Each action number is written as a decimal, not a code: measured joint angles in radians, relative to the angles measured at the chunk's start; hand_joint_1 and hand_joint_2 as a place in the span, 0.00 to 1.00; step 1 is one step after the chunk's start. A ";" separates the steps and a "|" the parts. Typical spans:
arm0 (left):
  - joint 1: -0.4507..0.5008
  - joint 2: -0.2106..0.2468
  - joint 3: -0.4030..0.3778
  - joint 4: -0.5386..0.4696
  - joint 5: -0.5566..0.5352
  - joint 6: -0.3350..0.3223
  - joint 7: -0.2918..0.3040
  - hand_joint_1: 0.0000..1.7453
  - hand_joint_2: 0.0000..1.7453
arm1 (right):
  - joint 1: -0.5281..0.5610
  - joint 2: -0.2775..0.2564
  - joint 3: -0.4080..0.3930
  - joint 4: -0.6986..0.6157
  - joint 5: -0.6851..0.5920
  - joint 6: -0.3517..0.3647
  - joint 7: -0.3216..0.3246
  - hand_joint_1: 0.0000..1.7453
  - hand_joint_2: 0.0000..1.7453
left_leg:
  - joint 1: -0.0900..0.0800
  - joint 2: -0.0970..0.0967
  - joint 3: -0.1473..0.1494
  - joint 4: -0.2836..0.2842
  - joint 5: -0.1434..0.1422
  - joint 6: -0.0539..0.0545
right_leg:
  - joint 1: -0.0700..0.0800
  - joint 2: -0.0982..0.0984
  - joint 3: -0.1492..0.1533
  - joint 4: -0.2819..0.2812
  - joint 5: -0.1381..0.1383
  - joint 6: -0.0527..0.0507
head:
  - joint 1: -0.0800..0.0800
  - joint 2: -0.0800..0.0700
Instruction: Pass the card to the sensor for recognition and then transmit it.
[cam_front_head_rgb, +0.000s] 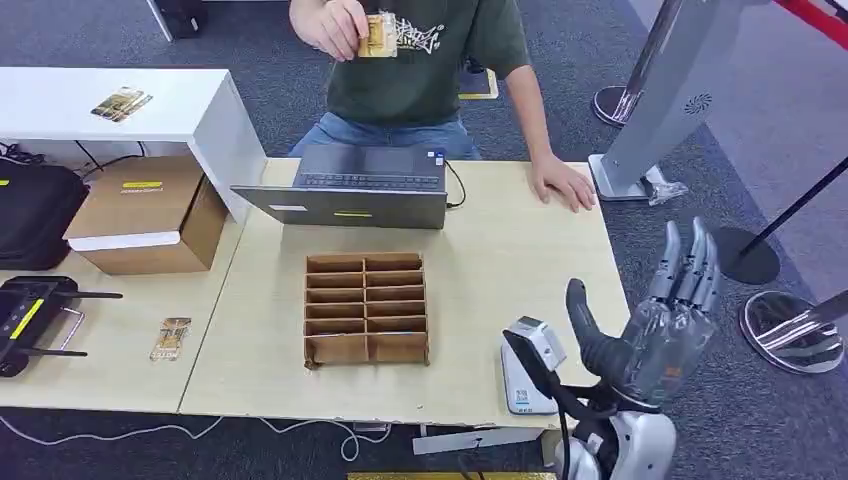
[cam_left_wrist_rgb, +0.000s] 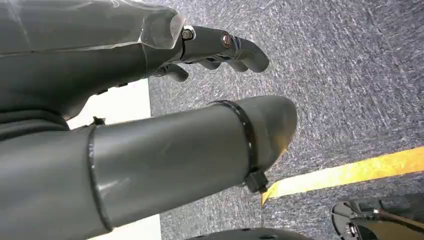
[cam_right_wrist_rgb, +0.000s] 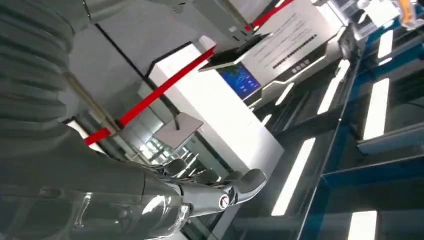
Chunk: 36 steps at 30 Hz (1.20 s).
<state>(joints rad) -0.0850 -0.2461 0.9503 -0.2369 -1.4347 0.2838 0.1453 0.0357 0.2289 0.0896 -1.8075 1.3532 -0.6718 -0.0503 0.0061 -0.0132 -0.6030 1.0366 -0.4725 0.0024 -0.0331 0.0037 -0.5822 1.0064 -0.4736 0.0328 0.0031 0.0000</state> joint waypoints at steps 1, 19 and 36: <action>-0.004 -0.001 0.000 0.000 -0.003 0.000 0.002 0.00 0.00 | -0.017 -0.001 0.006 0.010 -0.006 0.000 -0.003 0.00 1.00 | 0.000 0.000 0.000 0.000 0.000 0.000 | 0.000 0.000 0.000 0.000 0.000 0.000 | 0.000 0.000; -0.069 -0.019 -0.091 0.000 -0.113 -0.064 0.047 0.00 0.00 | -0.516 -0.024 0.106 0.294 -0.220 0.251 0.021 0.00 1.00 | 0.000 0.001 0.000 0.000 0.003 0.000 | 0.000 0.001 0.000 0.001 0.003 -0.002 | 0.000 0.000; -0.082 -0.023 -0.167 0.000 -0.106 -0.086 0.061 0.00 0.00 | -0.751 0.018 0.239 0.566 -0.237 0.325 0.022 0.00 1.00 | 0.001 0.001 0.000 0.000 0.003 0.000 | 0.000 0.001 -0.001 0.001 0.003 -0.002 | 0.000 0.000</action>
<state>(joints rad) -0.1669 -0.2689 0.7828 -0.2369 -1.5404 0.1976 0.2064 -0.7153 0.2472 0.3284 -1.2414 1.1159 -0.3471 -0.0286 0.0067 -0.0122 -0.6028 1.0368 -0.4695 0.0024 -0.0326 0.0048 -0.5827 1.0076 -0.4711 0.0313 0.0034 0.0000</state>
